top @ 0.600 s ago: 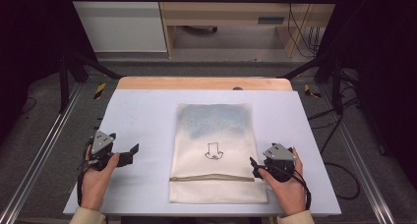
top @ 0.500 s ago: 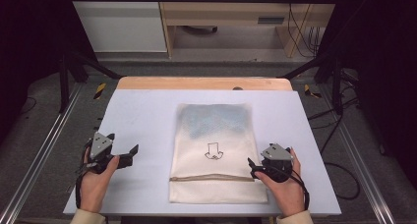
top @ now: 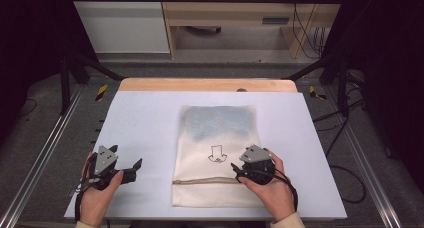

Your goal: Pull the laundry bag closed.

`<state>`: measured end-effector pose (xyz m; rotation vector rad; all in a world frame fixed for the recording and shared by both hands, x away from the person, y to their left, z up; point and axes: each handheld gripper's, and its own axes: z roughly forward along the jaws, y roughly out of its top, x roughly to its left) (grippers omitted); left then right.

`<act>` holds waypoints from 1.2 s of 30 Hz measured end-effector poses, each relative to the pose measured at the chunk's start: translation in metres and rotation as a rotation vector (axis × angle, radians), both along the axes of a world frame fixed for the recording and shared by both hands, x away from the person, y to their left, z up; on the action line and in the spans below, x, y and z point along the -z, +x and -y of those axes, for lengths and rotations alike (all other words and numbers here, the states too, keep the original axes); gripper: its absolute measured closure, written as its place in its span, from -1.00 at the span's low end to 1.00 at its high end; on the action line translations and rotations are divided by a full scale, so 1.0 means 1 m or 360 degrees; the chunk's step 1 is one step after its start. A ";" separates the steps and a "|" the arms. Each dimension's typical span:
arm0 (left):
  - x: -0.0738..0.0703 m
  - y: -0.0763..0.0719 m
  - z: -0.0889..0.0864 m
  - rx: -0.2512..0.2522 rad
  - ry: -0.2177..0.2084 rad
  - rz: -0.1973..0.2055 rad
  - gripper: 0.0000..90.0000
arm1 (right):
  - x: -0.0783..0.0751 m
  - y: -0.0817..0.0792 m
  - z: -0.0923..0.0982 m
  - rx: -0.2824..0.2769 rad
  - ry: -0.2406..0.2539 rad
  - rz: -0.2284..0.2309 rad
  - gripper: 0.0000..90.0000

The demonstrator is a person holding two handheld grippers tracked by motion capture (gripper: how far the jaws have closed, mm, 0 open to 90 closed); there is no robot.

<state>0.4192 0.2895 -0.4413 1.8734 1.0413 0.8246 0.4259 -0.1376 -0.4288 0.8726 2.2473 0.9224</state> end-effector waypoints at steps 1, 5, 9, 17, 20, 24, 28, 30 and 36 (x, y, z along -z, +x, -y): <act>0.000 0.002 0.000 0.0003 0.0000 0.0001 -0.86 | -0.002 0.001 -0.005 -0.0021 0.0001 -0.0004 -0.29; 0.003 0.009 -0.001 0.0014 0.0104 0.0012 -0.86 | -0.013 0.008 -0.023 -0.0112 -0.0016 -0.0017 -0.14; 0.001 0.011 -0.002 0.0002 0.0077 0.0026 -0.86 | -0.025 0.016 -0.040 -0.0179 -0.0062 -0.0041 -0.08; 0.000 0.012 0.004 0.0064 0.0071 0.0054 -0.86 | -0.040 0.030 -0.063 -0.0276 -0.0134 -0.0114 -0.05; -0.002 0.011 0.005 0.0088 0.0039 0.0091 -0.87 | -0.042 0.029 -0.069 -0.0307 -0.0150 -0.0130 -0.04; -0.002 0.013 0.005 0.0110 0.0063 0.0026 -0.86 | -0.043 0.027 -0.074 -0.0340 -0.0167 -0.0146 -0.02; -0.001 0.011 0.003 0.0107 0.0070 -0.0091 -0.84 | -0.039 0.024 -0.082 -0.0391 -0.0195 -0.0168 -0.05; -0.001 0.005 0.002 0.0098 0.0121 -0.0199 -0.84 | -0.036 0.023 -0.086 -0.0419 -0.0212 -0.0196 -0.04; -0.001 0.003 0.002 0.0098 0.0156 -0.0321 -0.82 | -0.030 0.019 -0.101 -0.0538 -0.0320 -0.0276 0.03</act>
